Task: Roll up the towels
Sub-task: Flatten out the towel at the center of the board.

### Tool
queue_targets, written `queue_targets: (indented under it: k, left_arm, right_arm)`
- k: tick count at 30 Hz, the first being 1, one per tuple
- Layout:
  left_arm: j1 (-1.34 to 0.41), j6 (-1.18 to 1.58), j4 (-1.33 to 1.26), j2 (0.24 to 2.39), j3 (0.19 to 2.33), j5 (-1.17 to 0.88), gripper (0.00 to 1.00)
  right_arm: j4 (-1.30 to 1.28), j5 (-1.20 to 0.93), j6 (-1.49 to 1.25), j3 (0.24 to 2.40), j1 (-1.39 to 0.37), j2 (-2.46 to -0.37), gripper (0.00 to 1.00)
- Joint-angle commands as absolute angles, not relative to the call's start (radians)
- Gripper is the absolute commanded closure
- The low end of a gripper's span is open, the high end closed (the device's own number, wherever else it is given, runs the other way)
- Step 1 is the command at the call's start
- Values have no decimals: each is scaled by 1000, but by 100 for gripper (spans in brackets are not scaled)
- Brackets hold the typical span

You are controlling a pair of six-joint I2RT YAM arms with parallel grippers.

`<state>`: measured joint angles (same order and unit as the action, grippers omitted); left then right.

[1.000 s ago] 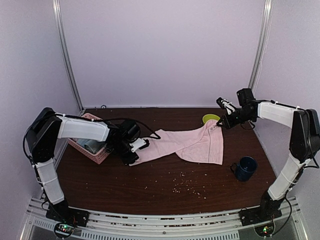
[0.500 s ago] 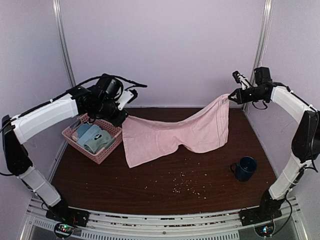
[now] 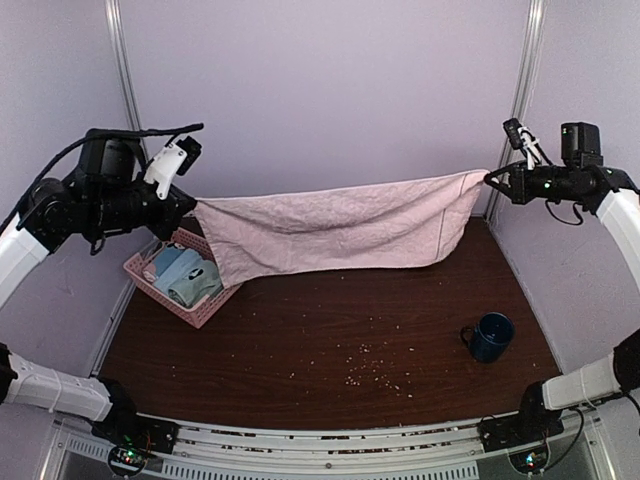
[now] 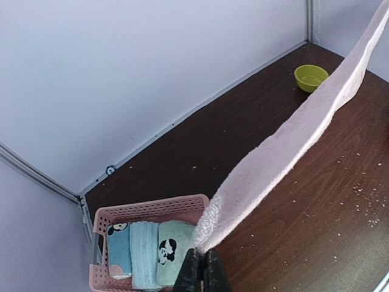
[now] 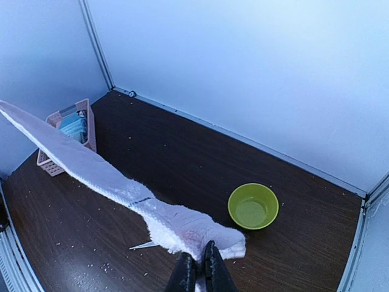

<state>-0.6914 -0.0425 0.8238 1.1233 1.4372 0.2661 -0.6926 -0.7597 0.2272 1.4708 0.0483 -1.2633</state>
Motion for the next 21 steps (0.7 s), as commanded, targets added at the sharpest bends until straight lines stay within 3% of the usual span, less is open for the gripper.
queue_targets:
  k: [1, 6, 11, 15, 21]
  left_arm:
    - [-694, 2, 842, 979, 1350, 95, 100]
    - [-696, 46, 864, 861, 1284, -3, 100]
    - [-695, 70, 860, 931, 1262, 28, 100]
    - [-694, 57, 810, 1077, 1231, 134, 100]
    - [-600, 8, 683, 1386, 1184, 156, 100]
  right_arm:
    - [-794, -862, 354, 1355, 49, -1108, 100]
    - [-948, -961, 530, 1279, 49, -976, 100]
    - [-936, -987, 524, 1226, 49, -958, 100]
    - [-832, -953, 488, 1140, 48, -1031, 100]
    - [-713, -888, 502, 1113, 26, -1335, 100]
